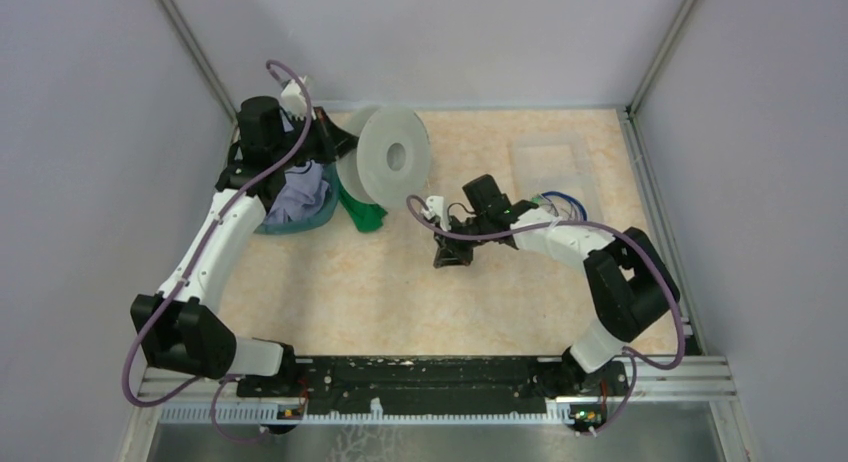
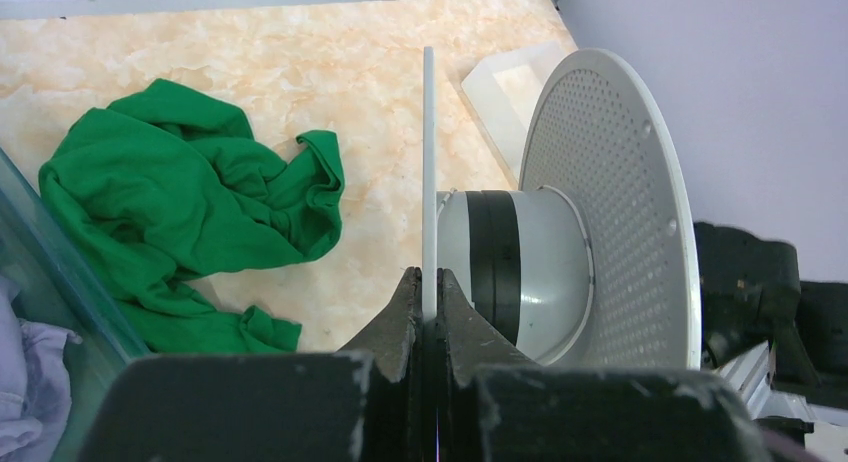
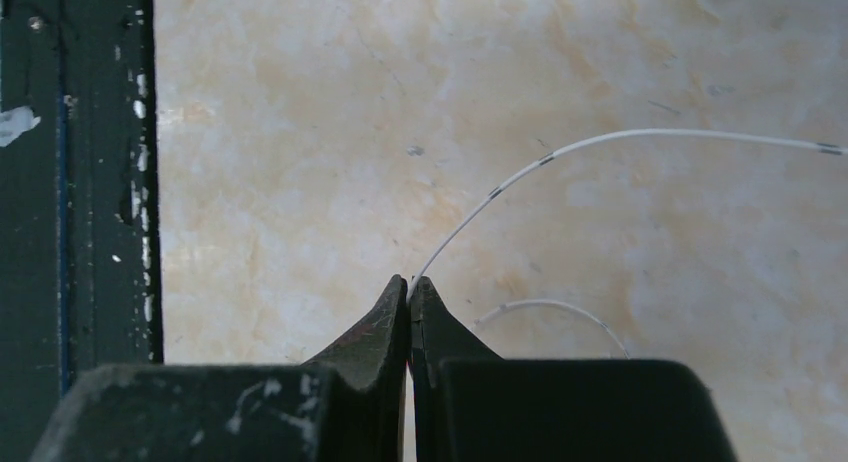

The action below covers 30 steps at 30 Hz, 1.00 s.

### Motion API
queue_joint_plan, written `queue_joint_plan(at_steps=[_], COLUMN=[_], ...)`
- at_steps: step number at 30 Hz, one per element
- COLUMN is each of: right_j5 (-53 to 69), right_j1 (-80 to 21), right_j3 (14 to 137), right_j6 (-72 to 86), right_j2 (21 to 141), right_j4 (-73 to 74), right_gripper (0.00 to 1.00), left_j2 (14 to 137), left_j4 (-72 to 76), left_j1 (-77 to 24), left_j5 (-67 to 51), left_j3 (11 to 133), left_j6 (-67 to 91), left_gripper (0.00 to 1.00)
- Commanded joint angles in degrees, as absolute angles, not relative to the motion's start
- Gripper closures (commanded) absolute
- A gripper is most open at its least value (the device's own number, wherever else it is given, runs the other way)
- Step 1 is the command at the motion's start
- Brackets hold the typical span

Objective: Wrap the cables
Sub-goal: Wrap the cable around the cable reel.

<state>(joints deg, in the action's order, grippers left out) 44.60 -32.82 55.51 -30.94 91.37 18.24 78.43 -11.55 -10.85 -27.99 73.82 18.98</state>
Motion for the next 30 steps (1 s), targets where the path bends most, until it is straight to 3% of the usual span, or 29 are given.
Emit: queue_joint_plan(at_steps=[1, 18, 30], right_j5=[45.14, 54.41, 44.2], right_j1=[-37.95, -44.65, -42.8], right_j3=[58.72, 79.05, 97.22], right_j6=[-27.23, -13.33, -8.14], right_j2=[89.17, 94.28, 93.97], right_j4=[17.73, 20.87, 27.71], right_gripper=[1.0, 1.0, 1.0], left_j2=[78.31, 77.11, 75.98], left_j4=[-6.03, -7.22, -6.54], left_j1=[-10.55, -13.08, -18.08], left_j5=[-26.79, -13.95, -9.02], left_j3=[76.08, 74.08, 72.31], left_j6=[21.16, 15.7, 3.6], left_gripper=[1.0, 1.0, 1.0])
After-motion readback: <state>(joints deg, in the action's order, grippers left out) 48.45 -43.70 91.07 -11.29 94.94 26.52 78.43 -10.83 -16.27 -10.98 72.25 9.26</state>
